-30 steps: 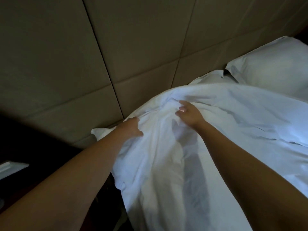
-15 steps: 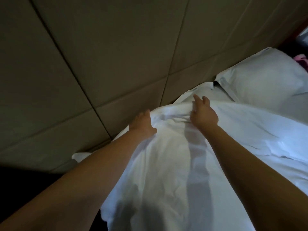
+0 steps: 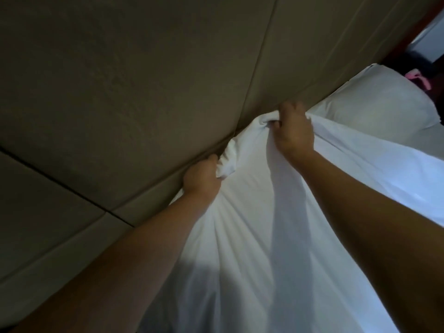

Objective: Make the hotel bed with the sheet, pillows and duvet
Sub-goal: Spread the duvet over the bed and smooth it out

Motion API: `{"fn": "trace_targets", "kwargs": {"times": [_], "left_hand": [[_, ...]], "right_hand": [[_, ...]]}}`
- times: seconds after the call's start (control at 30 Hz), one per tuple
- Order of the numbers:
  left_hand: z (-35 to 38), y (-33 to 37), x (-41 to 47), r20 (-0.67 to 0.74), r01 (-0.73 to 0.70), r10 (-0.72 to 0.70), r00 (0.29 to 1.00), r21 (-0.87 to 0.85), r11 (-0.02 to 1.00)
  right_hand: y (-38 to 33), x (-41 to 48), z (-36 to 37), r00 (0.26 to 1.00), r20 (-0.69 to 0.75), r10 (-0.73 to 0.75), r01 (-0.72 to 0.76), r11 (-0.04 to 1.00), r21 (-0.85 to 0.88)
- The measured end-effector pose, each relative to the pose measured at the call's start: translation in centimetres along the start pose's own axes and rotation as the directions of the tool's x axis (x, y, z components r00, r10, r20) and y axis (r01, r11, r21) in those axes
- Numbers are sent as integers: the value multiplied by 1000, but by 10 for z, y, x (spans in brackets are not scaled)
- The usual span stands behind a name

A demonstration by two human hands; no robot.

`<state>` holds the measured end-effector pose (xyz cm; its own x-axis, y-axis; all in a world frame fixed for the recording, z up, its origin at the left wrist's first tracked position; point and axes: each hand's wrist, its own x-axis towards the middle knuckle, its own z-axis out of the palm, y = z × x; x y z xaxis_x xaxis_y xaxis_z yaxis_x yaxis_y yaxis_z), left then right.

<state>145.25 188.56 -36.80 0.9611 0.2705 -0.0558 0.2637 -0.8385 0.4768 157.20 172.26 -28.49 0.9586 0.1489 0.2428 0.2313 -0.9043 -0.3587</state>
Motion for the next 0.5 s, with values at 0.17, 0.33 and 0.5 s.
{"fn": "trace_targets", "kwargs": {"times": [0.17,0.33,0.5], "left_hand": [[34,-39,-16,87,-172,150,985,376,910],[51,-66,-47,320,33,-135,938,306,952],[42,-92,-81,365,324,-348,863,128,937]], "right_hand": [[11,-42,68,837,546,41,-14,999,-53],[34,-109,88,579,812,72,284,916,-284],[21,-120,65,662,749,1,148,980,-132]]}}
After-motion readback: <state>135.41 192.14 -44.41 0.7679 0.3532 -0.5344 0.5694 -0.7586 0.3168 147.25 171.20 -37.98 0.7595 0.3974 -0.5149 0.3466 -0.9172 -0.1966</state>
